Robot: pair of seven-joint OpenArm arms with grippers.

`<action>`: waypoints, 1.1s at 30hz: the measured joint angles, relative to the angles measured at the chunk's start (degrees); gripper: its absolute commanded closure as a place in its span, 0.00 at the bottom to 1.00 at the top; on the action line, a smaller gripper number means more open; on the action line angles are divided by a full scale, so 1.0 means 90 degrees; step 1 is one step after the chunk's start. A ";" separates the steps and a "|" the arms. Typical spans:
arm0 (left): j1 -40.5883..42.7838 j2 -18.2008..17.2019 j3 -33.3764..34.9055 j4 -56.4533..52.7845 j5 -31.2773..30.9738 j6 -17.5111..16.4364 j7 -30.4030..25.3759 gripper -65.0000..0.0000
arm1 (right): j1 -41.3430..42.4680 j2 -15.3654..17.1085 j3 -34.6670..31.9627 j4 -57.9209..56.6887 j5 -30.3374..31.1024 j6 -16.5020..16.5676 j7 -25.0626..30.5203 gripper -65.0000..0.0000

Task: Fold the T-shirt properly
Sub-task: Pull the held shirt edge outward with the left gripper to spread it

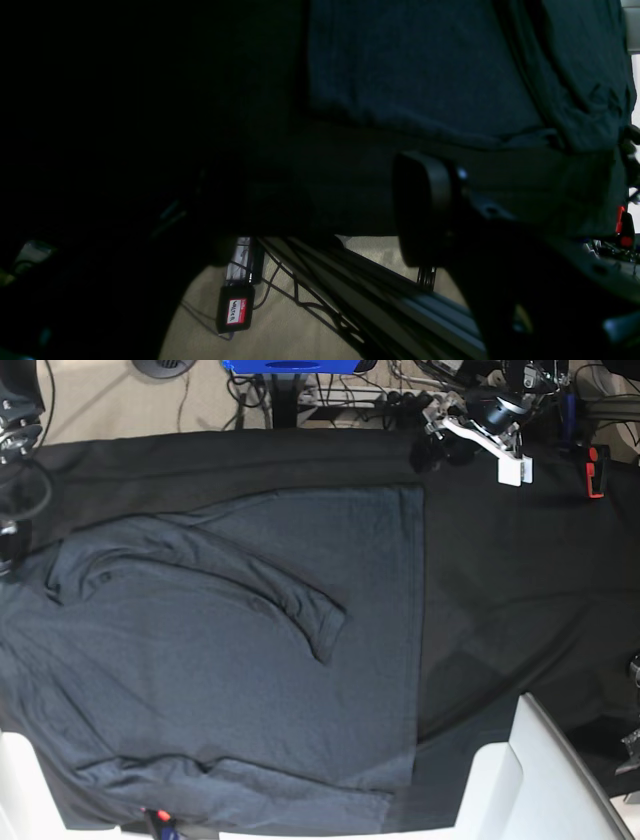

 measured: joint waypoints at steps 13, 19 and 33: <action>0.0058 -0.0005 -0.0051 0.0000 0.0000 0.0000 0.0002 0.30 | 0.0085 0.0019 0.0029 -0.0211 0.0007 -0.0282 0.0017 1.00; 0.0032 0.0068 0.0007 0.0000 0.0002 0.0000 0.0002 0.30 | 0.0087 0.0019 0.0029 -0.0206 0.0109 -0.0512 0.0019 1.00; -0.1166 0.0197 -0.0007 -0.1297 -0.0253 -0.0245 0.0126 0.15 | 0.0085 0.0015 0.0032 -0.0206 0.0126 -0.0517 0.0024 1.00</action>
